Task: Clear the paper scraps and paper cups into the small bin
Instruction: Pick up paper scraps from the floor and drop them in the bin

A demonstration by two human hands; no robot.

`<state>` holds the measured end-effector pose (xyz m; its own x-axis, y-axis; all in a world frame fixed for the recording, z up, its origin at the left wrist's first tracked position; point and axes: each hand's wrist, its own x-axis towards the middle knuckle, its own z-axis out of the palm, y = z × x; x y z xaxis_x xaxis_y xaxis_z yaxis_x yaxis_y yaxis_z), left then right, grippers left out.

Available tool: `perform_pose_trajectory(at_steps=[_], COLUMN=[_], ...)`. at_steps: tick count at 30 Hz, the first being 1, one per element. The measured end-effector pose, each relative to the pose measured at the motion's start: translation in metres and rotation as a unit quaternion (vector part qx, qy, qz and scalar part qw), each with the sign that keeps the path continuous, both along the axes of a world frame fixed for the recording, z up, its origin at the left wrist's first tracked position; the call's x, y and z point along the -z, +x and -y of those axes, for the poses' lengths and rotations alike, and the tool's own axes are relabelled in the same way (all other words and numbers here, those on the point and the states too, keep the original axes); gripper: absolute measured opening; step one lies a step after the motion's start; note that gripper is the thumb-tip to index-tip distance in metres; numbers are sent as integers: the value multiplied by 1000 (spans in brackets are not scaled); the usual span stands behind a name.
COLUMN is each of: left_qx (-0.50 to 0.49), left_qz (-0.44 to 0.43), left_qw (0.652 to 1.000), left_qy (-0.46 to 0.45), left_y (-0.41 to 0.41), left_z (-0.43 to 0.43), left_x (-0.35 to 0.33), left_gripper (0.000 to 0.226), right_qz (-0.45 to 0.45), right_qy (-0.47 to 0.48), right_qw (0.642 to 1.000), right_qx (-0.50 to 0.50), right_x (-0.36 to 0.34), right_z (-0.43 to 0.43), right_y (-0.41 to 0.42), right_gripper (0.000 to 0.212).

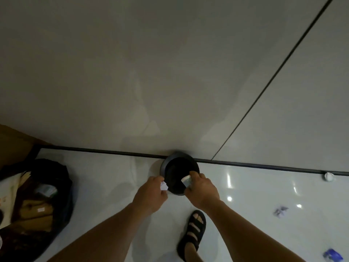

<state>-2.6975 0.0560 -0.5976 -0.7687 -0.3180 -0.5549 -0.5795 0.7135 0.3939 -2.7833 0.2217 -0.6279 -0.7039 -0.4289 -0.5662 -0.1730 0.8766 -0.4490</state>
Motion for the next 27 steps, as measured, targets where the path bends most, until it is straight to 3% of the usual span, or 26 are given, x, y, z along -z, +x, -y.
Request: perform_pose_trajectory(at_steps=[7, 14, 21, 27], left_qx=[-1, 15, 73, 192], left_qz=[44, 113, 124, 39], left_qw=[999, 992, 989, 981], left_qy=[23, 47, 35, 5], left_y=[-64, -77, -79, -117], left_z=[24, 37, 52, 42], left_x=[146, 210, 161, 44], left_gripper=[44, 85, 77, 71], right_qz=[49, 68, 65, 11], right_qy=[25, -22, -3, -18], right_qw=[998, 989, 982, 973], right_qx=[34, 129, 178, 229], right_x=[144, 201, 153, 37], right_z=[22, 42, 33, 16], right_y=[-34, -39, -27, -12], right_gripper=[63, 55, 65, 68])
